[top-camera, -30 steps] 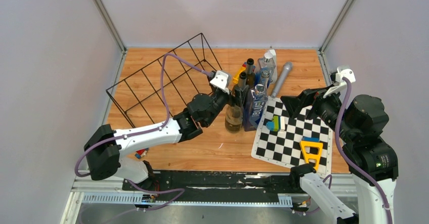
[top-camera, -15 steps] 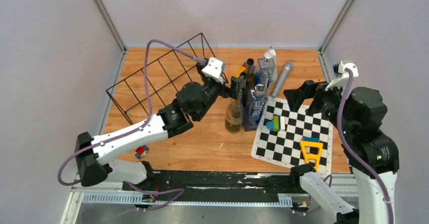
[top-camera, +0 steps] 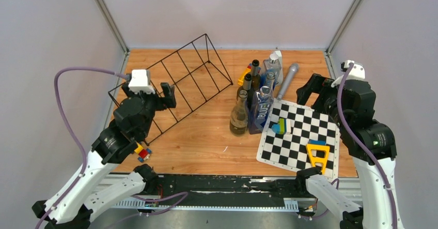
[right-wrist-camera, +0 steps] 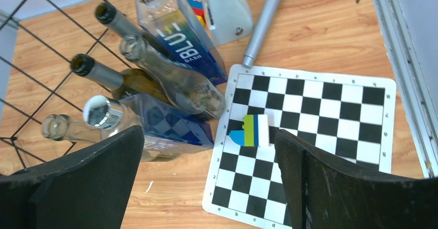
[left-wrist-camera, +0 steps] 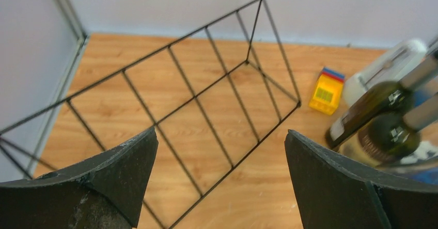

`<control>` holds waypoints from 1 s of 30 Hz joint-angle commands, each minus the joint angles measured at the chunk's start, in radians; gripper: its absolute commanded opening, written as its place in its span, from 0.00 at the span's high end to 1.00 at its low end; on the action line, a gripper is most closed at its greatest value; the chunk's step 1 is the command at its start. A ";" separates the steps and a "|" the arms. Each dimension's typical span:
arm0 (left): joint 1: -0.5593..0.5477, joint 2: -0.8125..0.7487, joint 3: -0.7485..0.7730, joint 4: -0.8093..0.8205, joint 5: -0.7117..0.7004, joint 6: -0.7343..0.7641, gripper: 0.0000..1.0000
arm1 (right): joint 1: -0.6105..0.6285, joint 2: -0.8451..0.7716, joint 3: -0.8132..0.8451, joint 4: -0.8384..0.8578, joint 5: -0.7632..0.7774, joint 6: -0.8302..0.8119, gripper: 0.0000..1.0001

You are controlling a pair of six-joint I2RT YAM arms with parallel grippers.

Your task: Take the wine bottle off the wine rack

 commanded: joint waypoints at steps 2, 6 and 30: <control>0.011 -0.091 -0.094 -0.266 -0.032 -0.106 0.00 | -0.020 -0.046 -0.081 -0.018 0.052 0.063 0.00; 0.011 -0.151 -0.131 -0.318 -0.035 -0.135 0.00 | -0.050 -0.055 -0.142 0.000 -0.006 0.058 0.00; 0.011 -0.178 -0.156 -0.364 -0.045 -0.152 0.00 | -0.432 -0.202 -0.279 0.177 -0.235 -0.022 0.00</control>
